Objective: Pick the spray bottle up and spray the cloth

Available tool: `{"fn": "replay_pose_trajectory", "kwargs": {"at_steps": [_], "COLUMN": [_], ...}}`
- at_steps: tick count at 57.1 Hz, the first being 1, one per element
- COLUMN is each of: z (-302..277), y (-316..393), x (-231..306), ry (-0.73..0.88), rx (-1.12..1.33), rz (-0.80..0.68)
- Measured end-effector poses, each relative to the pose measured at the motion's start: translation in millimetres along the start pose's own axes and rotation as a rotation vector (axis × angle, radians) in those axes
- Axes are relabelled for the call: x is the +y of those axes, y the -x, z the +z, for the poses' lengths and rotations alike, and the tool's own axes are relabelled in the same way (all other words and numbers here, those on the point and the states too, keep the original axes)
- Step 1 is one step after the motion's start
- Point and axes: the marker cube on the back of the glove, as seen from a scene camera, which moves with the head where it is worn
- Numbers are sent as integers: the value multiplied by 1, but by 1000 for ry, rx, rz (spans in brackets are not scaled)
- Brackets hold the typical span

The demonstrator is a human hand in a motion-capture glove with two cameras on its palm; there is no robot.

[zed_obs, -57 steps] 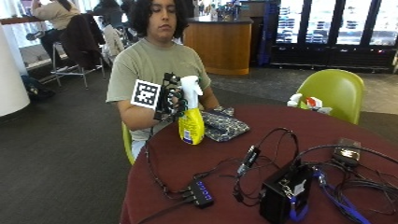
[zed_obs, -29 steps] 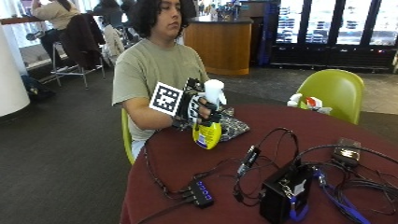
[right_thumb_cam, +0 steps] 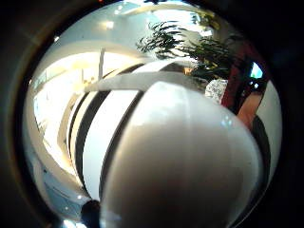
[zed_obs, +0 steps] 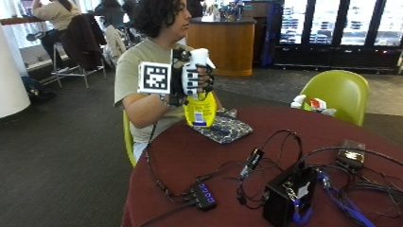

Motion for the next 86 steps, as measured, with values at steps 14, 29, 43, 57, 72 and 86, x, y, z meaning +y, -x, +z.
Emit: {"fn": "replay_pose_trajectory", "kwargs": {"at_steps": [14, 29, 43, 57, 72, 86], "z": [14, 78, 116, 135, 166, 245], "y": [70, 34, -48, -26, 59, 101], "x": [14, 55, 110, 107, 64, 60], "ry": [622, 1013, 1264, 1217, 1016, 912], "rx": [447, 1226, 1539, 1497, 1037, 368], "rz": [-71, -45, -4, -43, -163, -166]}}
